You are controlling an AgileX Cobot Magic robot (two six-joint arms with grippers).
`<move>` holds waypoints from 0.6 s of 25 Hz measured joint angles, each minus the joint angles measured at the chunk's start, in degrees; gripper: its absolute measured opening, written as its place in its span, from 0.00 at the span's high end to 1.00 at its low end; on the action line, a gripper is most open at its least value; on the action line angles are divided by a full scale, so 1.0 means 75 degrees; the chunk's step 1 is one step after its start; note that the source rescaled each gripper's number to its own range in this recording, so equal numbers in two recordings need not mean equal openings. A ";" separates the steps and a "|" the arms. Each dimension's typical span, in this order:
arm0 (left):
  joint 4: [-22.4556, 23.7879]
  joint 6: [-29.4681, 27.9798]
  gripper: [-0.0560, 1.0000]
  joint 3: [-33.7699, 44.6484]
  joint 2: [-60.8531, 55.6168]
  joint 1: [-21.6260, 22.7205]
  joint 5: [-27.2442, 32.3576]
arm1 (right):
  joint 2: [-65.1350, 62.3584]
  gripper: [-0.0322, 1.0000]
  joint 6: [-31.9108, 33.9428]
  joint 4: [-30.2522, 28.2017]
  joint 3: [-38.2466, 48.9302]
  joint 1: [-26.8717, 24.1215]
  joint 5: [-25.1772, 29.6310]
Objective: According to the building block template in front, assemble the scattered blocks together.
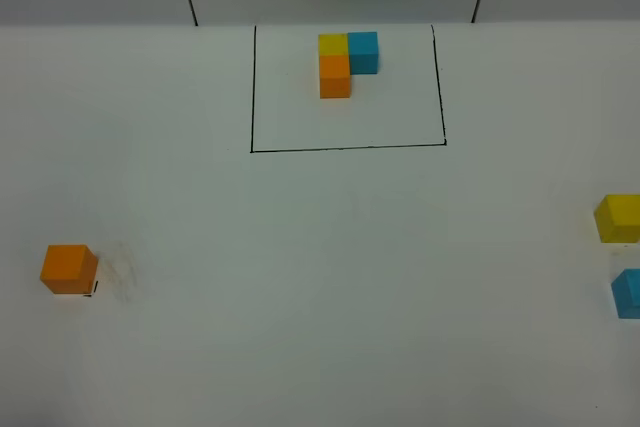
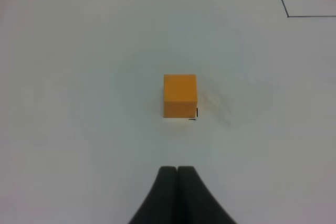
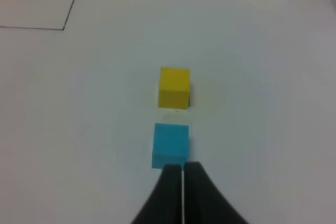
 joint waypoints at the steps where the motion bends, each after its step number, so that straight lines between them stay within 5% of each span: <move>1: 0.0000 0.0000 0.94 0.0000 0.0000 0.0000 0.0000 | 0.0000 0.96 0.0000 0.0000 0.0000 0.0000 0.0000; 15: 0.0000 0.0000 0.94 0.0000 0.0000 0.0000 0.0000 | 0.0000 0.96 0.0000 0.0000 0.0000 0.0000 0.0000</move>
